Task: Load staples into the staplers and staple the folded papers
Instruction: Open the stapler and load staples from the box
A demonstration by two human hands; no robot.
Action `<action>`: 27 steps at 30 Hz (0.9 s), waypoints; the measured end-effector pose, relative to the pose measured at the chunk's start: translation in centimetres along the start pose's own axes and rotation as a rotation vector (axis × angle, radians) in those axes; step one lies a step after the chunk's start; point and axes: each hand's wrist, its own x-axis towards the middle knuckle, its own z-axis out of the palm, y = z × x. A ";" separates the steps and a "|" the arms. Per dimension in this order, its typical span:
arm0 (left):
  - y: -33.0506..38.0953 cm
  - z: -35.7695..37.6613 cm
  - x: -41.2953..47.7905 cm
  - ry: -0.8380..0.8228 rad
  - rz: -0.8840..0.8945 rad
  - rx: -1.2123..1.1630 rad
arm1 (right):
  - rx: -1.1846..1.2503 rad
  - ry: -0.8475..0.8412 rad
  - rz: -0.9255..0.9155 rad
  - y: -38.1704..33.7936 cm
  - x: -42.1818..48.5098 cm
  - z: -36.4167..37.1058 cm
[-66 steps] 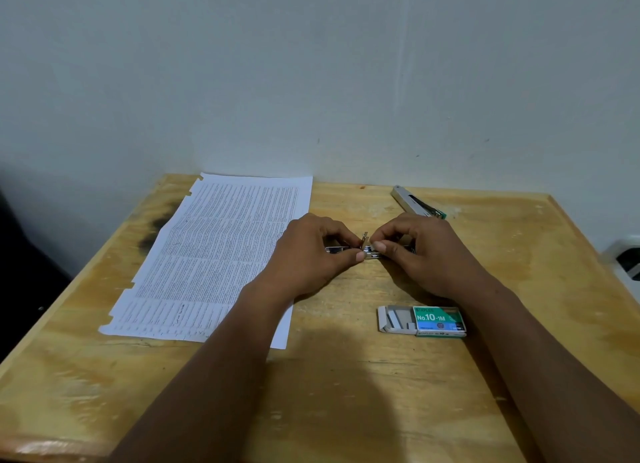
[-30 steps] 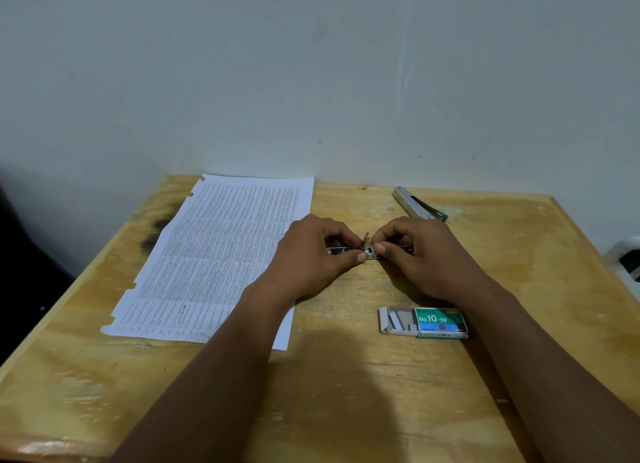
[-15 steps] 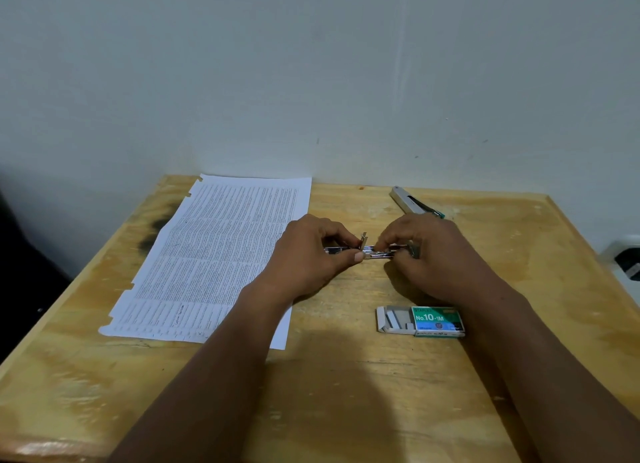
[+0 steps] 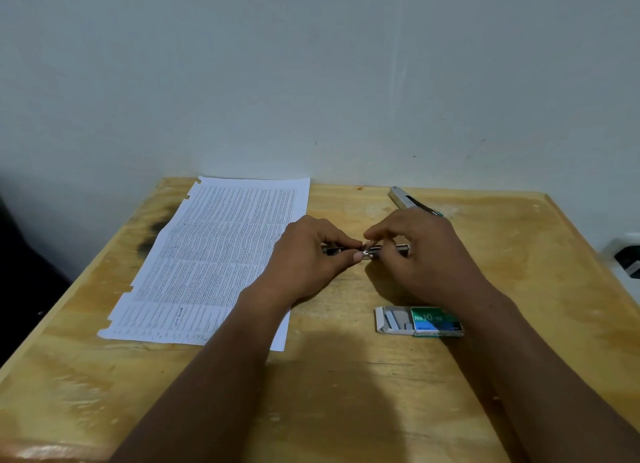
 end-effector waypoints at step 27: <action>3.6 -3.1 -1.6 -0.042 -0.250 -0.595 | 0.232 0.258 0.067 0.2 0.2 -0.8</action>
